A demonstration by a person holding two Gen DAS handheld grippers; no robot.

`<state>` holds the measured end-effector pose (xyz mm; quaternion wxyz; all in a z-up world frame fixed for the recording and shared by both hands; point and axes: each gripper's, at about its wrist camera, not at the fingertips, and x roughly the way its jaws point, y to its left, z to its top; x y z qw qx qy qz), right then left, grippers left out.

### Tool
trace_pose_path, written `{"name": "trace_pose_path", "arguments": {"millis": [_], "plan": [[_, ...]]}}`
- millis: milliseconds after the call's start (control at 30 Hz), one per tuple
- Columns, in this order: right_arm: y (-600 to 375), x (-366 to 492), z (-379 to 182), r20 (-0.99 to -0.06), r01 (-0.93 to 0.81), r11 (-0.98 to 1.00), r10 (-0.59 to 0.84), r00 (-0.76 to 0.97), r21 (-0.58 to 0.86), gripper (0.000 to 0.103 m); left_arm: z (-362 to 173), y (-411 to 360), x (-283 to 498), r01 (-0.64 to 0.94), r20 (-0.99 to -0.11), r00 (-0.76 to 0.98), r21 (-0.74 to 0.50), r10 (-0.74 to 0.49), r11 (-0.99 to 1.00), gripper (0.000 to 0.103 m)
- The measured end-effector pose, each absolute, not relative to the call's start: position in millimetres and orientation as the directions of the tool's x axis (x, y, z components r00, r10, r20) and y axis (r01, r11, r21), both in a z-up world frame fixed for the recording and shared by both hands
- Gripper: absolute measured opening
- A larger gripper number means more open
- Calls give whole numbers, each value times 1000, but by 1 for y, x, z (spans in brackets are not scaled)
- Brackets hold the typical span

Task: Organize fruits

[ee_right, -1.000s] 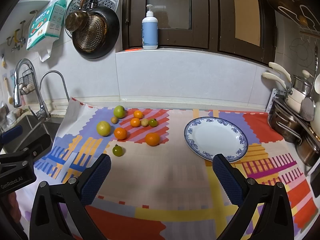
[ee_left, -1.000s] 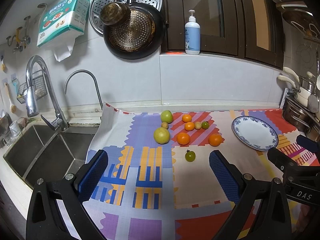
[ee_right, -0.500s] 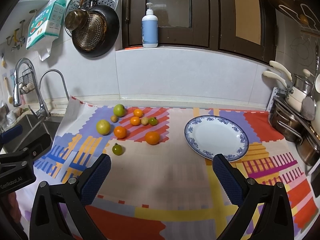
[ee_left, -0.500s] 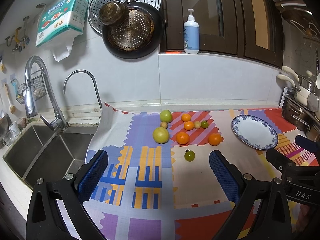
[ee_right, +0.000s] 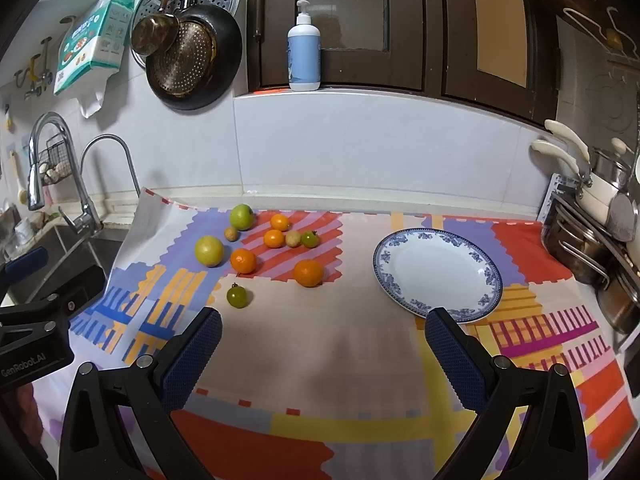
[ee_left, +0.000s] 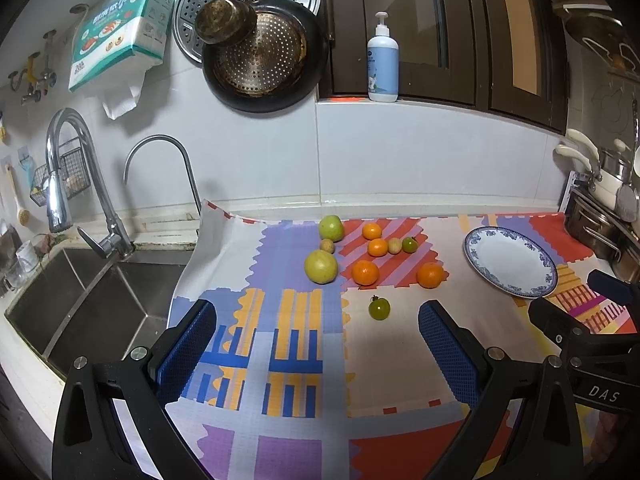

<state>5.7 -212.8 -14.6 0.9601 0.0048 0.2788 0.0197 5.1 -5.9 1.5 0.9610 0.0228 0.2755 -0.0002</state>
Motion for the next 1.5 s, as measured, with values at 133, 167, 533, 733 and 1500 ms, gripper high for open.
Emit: {"name": "trace_pose_path", "arguments": {"millis": [133,167,533,733,1500], "plan": [[-212,10,-19,-546,-43,999,48,837,22,102,-4,-7,10,18,-549,836,46,10,999,103],[-212,11,-20,-548,-44,999,48,835,21,102,-6,-8,12,19,-556,831,46,10,999,103],[-214,41,-32,-567,-74,997,56,822,-9,102,-21,-18,44,71,-584,812,74,-14,995,96],[-215,70,-43,-580,-104,994,62,812,-39,100,-35,-28,69,110,-606,795,87,-35,990,86],[-206,174,-106,-708,-238,971,163,687,-8,77,-114,-55,155,237,-780,605,-14,-158,971,56]]}}
